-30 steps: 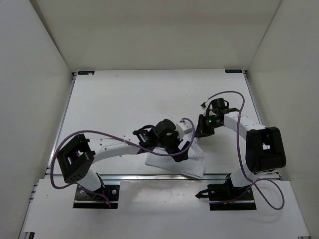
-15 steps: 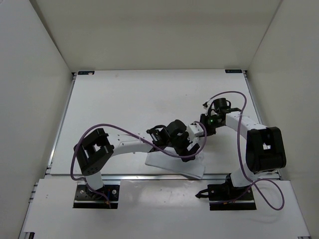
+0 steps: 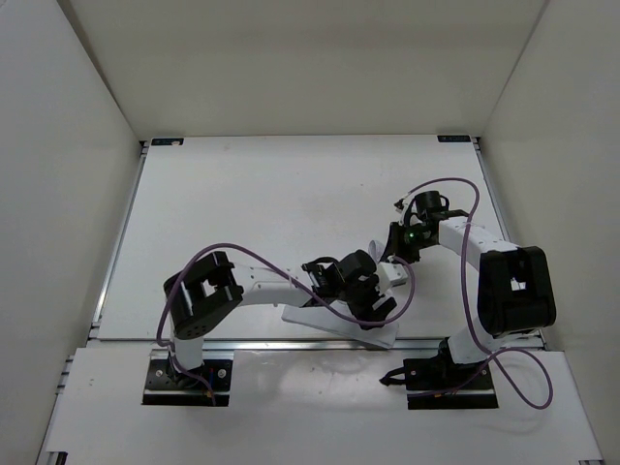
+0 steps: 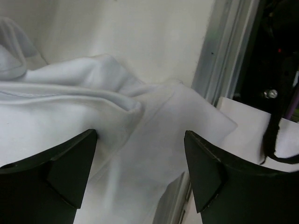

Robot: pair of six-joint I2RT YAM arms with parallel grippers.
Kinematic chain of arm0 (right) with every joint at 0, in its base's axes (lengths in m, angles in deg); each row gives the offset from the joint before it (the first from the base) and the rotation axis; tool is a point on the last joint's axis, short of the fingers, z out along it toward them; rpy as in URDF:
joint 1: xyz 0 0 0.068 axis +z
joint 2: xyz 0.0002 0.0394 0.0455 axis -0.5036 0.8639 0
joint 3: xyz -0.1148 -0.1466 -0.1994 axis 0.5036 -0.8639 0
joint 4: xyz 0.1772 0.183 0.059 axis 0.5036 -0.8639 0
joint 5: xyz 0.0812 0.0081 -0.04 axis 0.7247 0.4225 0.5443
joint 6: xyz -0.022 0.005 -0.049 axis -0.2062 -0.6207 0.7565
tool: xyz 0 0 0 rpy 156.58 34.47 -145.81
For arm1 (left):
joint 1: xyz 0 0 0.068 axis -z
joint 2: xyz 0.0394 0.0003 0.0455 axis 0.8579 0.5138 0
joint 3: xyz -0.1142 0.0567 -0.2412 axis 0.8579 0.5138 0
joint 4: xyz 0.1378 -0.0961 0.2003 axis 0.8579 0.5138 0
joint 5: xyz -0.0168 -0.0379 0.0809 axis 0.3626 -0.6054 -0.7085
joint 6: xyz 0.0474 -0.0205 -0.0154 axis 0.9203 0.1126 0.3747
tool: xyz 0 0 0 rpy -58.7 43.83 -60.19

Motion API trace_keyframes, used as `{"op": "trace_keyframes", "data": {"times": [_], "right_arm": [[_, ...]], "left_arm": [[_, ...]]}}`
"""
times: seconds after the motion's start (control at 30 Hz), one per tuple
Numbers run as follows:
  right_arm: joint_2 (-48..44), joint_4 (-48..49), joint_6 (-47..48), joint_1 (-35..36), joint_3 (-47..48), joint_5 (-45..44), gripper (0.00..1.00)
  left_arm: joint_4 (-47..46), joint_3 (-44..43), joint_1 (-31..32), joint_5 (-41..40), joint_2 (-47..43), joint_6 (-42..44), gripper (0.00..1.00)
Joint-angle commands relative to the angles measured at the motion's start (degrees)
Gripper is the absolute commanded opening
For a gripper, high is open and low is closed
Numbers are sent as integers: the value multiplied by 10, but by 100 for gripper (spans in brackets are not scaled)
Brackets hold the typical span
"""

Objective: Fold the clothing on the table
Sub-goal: Flatten the skirt out

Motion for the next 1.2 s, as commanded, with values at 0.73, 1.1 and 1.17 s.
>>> {"op": "trace_keyframes", "data": {"times": [0.73, 1.1, 1.17], "right_arm": [[-45, -2, 39, -28, 50, -7, 0], [-83, 88, -15, -73, 292, 56, 0], [-111, 99, 3, -61, 303, 51, 0]], "left_arm": [[34, -50, -79, -170, -53, -19, 0], [76, -46, -395, -93, -300, -18, 0], [113, -77, -384, -117, -324, 24, 0]]}}
